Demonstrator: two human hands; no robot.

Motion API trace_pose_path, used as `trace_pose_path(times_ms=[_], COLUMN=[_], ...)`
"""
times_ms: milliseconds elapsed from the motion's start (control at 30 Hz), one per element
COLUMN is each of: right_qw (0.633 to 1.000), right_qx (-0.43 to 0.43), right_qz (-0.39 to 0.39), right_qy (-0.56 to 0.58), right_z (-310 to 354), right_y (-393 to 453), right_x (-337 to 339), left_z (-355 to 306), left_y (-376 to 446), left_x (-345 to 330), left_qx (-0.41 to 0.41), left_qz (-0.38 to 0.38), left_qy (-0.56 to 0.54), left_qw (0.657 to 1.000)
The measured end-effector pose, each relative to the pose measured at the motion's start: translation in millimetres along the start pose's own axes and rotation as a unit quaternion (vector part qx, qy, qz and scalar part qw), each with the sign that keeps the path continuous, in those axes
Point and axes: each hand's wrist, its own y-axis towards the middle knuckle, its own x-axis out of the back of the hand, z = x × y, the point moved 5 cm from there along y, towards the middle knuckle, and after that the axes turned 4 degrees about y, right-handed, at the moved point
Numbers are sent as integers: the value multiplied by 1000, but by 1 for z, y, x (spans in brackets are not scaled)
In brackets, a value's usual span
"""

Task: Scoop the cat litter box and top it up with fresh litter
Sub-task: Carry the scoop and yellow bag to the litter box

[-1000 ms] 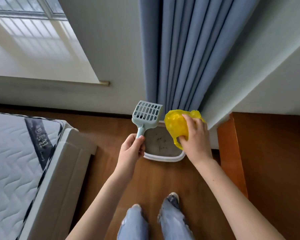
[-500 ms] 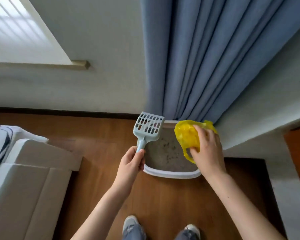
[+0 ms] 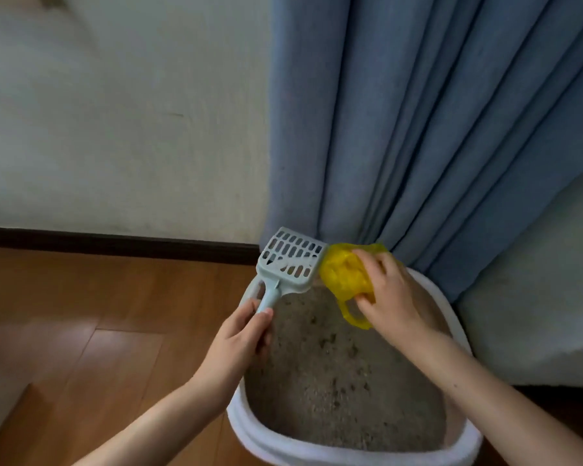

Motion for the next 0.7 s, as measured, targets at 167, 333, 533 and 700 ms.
trace_pose_path(times_ms=[167,333,533,700], right_qw=[994,996,990,981], right_qx=[99,83,102,176], right_qz=[-8,7,47,36], right_qy=[-47,-10,81,78], right_z=[-3,13,52,100], right_y=[23,29,23,43], right_x=[-35,-41,-77,-96], left_z=[39,48,68,66], left_y=[31,26,-1,-6], left_x=[5,16,48,96], left_qx=[-25,-19,0,-11], left_qz=[4,12,-29,-81], left_qy=[-14,-58,-78,-85], left_qw=[1000,998,997,993])
